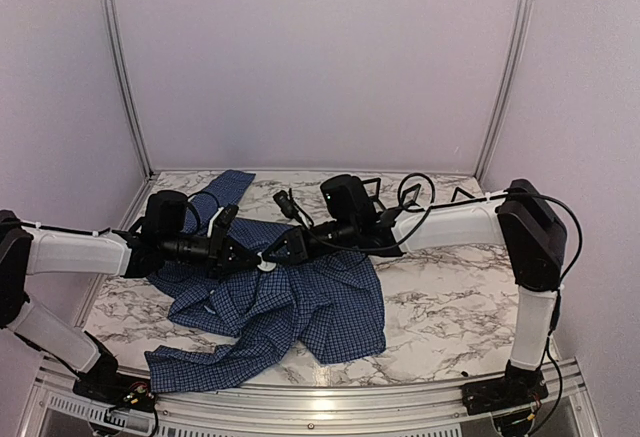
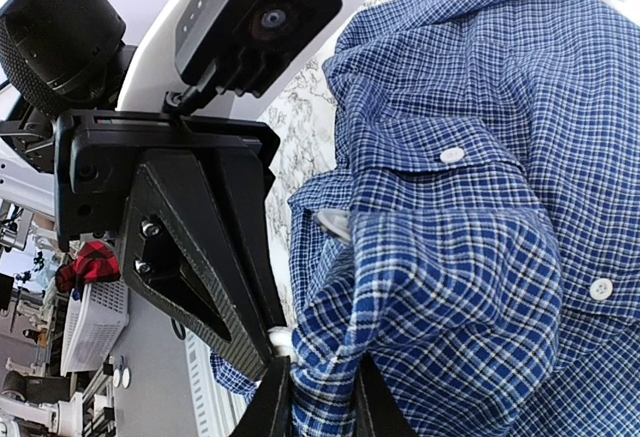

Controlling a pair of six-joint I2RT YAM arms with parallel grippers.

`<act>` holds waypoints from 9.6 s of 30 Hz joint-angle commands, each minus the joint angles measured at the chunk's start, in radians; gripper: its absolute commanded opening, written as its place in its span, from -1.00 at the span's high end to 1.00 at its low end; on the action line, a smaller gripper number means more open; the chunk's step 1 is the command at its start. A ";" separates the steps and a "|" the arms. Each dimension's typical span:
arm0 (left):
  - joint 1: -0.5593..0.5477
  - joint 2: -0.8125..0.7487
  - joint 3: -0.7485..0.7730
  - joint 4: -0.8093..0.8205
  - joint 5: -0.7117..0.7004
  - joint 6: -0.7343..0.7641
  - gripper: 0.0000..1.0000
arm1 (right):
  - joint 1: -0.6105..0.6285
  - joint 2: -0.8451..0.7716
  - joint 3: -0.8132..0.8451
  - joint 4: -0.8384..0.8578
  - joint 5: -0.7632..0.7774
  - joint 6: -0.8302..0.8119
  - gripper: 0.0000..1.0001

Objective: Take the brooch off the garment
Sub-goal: Open the brooch with the crumpled clothing, then remove the brooch from the crumpled clothing, then close the brooch securely.

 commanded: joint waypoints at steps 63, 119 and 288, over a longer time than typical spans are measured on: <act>-0.008 -0.182 0.159 -0.552 -0.344 0.336 1.00 | 0.036 -0.057 0.100 -0.198 0.146 -0.132 0.29; -0.127 -0.070 0.351 -0.412 0.057 0.505 1.00 | -0.068 -0.268 -0.060 -0.048 -0.335 -0.246 0.51; -0.164 -0.104 0.268 -0.230 0.096 0.344 1.00 | -0.015 -0.233 -0.071 0.139 -0.247 -0.081 0.95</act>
